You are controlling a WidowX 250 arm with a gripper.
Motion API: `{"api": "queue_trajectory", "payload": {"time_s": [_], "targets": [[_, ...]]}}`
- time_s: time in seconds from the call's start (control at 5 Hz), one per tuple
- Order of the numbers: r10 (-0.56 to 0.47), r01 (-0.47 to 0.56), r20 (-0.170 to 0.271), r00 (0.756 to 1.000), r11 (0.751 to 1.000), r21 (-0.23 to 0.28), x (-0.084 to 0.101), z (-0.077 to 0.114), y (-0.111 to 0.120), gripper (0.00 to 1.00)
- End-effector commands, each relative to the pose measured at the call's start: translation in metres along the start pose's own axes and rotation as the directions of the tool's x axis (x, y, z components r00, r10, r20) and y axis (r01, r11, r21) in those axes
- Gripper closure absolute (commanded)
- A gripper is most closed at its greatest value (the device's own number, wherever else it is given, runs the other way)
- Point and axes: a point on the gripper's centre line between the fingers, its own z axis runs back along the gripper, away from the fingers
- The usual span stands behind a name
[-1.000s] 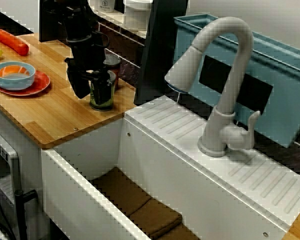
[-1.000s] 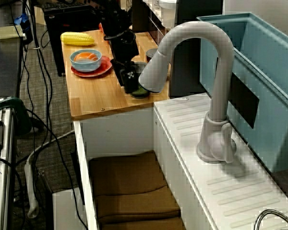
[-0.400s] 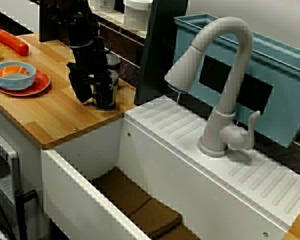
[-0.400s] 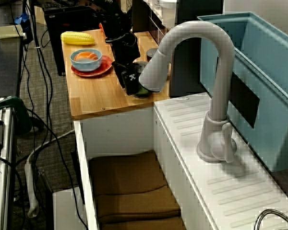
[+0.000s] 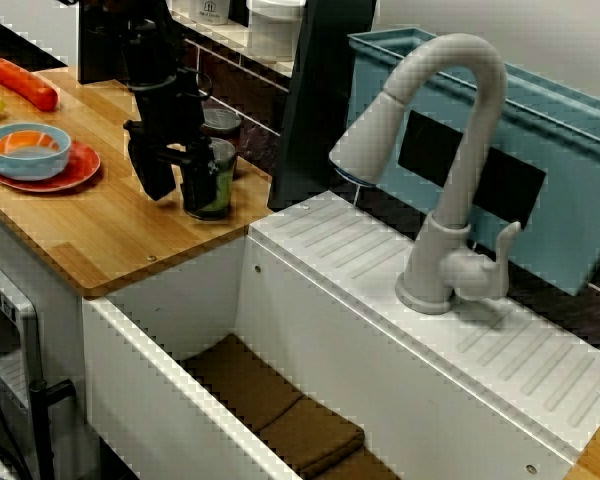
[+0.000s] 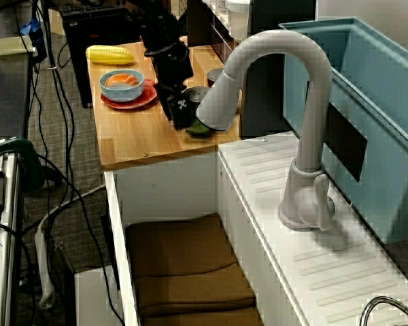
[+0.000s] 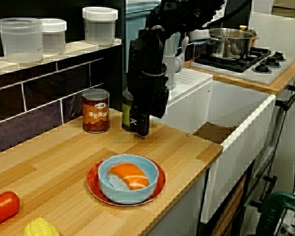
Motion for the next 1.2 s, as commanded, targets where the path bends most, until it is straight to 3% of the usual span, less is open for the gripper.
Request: {"api": "queue_trajectory", "payload": {"time_s": [0.0, 0.4, 1.0], "targets": [[-0.043, 0.039, 0.062, 0.997, 0.997, 0.061, 0.012, 0.038, 0.02, 0.0], [-0.068, 0.066, 0.012, 0.998, 0.988, 0.137, 0.012, 0.044, 0.036, 0.0], [0.002, -0.003, 0.012, 1.0, 0.991, 0.133, 0.016, 0.057, 0.079, 0.0]]}}
